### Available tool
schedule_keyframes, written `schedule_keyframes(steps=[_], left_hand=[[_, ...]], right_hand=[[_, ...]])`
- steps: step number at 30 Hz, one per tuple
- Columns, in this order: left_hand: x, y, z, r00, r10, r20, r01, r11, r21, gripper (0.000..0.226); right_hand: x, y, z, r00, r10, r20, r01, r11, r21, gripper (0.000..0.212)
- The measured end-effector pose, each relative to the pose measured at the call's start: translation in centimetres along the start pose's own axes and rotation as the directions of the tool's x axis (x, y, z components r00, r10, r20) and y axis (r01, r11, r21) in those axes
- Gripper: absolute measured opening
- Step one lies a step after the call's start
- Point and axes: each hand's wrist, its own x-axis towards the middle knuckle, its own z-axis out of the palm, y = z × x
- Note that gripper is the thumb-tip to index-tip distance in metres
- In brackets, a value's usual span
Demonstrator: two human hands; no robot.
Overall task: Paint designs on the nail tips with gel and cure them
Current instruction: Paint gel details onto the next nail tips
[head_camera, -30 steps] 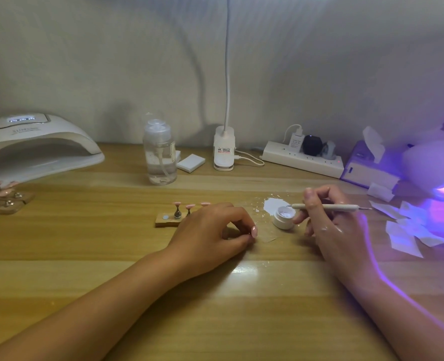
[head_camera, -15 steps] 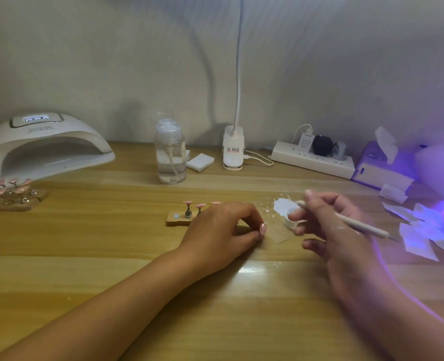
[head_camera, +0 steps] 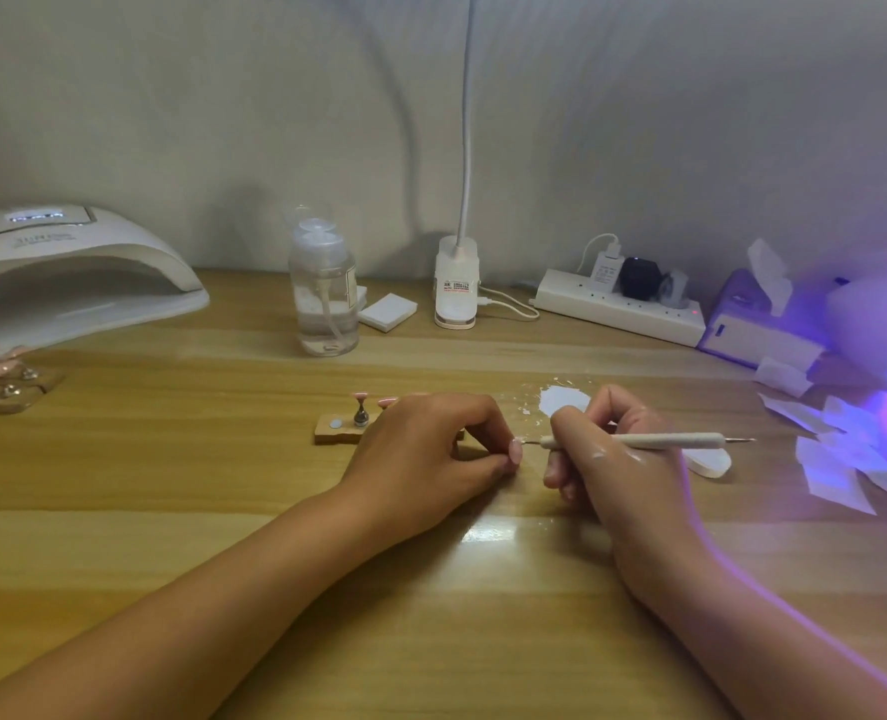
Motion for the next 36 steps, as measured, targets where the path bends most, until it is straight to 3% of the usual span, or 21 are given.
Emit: schedule_keyframes(steps=[7, 23, 36], left_hand=[[0.08, 0.25, -0.06, 1.0, 0.01, -0.013, -0.009, 1.0, 0.017, 0.025], [-0.03, 0.3, -0.22, 1.0, 0.02, -0.002, -0.02, 1.0, 0.006, 0.023], [0.01, 0.32, -0.21, 1.0, 0.001, 0.007, -0.001, 1.0, -0.006, 0.022]], right_hand=[[0.02, 0.37, -0.05, 0.999, 0.004, 0.037, -0.003, 0.999, -0.044, 0.019], [0.06, 0.52, -0.12, 0.999, -0.007, 0.049, 0.01, 0.998, -0.063, 0.026], [0.17, 0.62, -0.03, 0.999, -0.016, 0.048, 0.02, 0.997, -0.076, 0.017]])
